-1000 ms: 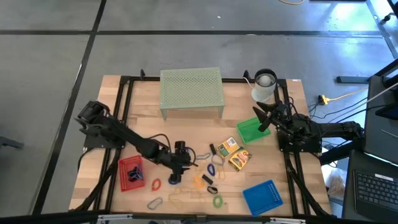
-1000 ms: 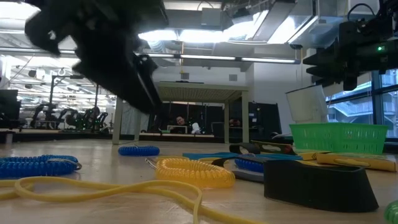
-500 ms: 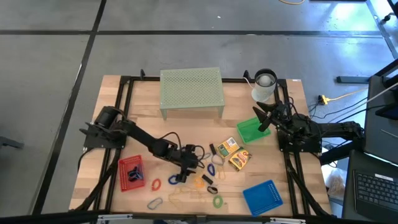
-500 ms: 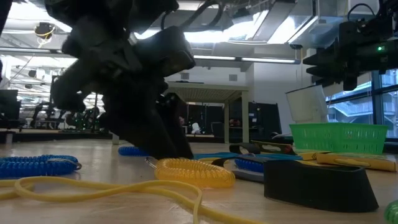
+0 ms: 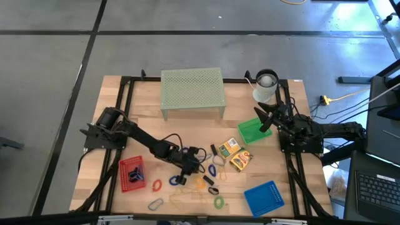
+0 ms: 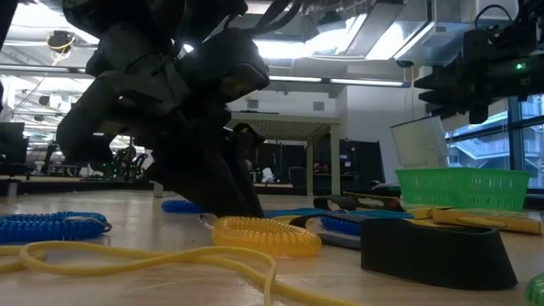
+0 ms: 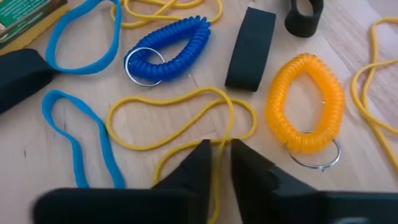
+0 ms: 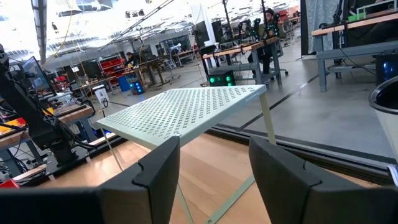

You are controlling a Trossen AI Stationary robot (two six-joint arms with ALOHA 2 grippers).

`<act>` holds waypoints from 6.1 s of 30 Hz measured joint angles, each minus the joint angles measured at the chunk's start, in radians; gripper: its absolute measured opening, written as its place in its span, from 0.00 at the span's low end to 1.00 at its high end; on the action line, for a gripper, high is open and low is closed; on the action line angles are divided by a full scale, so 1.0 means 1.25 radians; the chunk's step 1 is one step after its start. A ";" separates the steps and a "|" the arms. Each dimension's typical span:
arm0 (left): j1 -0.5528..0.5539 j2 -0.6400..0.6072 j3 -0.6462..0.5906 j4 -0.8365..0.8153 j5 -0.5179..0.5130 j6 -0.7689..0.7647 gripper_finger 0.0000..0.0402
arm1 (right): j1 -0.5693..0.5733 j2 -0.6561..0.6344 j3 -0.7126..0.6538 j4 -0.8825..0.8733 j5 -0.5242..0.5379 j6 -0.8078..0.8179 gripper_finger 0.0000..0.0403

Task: Pick & Place Office Desk Supplies
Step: Put the yellow rubber band into the red bin, then put the blue rubber band into the red bin

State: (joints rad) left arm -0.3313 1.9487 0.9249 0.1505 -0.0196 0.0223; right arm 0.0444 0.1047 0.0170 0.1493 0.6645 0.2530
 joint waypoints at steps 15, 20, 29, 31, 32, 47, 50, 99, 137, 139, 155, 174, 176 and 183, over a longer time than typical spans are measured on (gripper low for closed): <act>-0.013 -0.117 -0.007 -0.006 -0.158 0.069 0.00 | 0.000 0.000 0.000 0.000 0.000 0.000 0.48; -0.015 -0.197 -0.006 -0.001 -0.232 0.050 0.01 | 0.000 0.000 0.000 0.000 0.000 0.000 0.48; -0.056 -0.335 -0.005 0.009 -0.410 0.024 0.00 | 0.000 0.000 0.000 0.000 0.000 0.000 0.48; -0.066 -0.358 -0.005 0.011 -0.443 0.032 0.01 | 0.000 0.000 0.000 0.000 0.000 0.000 0.48; -0.070 -0.367 -0.005 0.011 -0.457 0.033 0.01 | 0.000 0.000 0.000 0.000 0.000 0.000 0.48; -0.115 -0.513 -0.004 -0.114 -0.511 -0.074 0.01 | 0.000 0.000 0.000 0.000 0.000 0.000 0.48; -0.138 -0.565 -0.004 -0.212 -0.474 -0.164 0.01 | 0.000 0.000 0.000 0.000 0.000 0.000 0.48; -0.599 -0.754 -0.003 -1.012 -0.184 -1.237 0.11 | 0.000 0.000 0.000 0.000 0.000 0.000 0.48; -0.213 -0.401 -0.003 -0.493 -0.487 -0.452 0.37 | 0.000 0.000 0.000 0.000 0.000 0.000 0.48; -0.184 -0.367 -0.003 -0.436 -0.474 -0.409 0.36 | 0.000 0.000 0.000 0.000 0.000 0.000 0.48; -0.018 -0.137 -0.003 -0.064 -0.214 -0.112 0.35 | 0.000 0.000 0.000 0.000 0.000 0.000 0.48; 0.027 -0.018 -0.001 0.005 -0.176 -0.123 0.30 | 0.000 0.000 0.000 0.000 0.000 0.000 0.48; 0.026 -0.018 -0.001 0.002 -0.171 -0.136 0.25 | 0.000 0.000 0.000 0.000 0.000 0.000 0.48; 0.027 -0.017 -0.001 -0.010 -0.181 -0.160 0.02 | 0.000 0.000 0.000 0.000 0.000 0.000 0.48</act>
State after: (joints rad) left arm -0.2977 1.9274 0.9230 0.1375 -0.2461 -0.1771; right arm 0.0448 0.1047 0.0170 0.1490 0.6643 0.2529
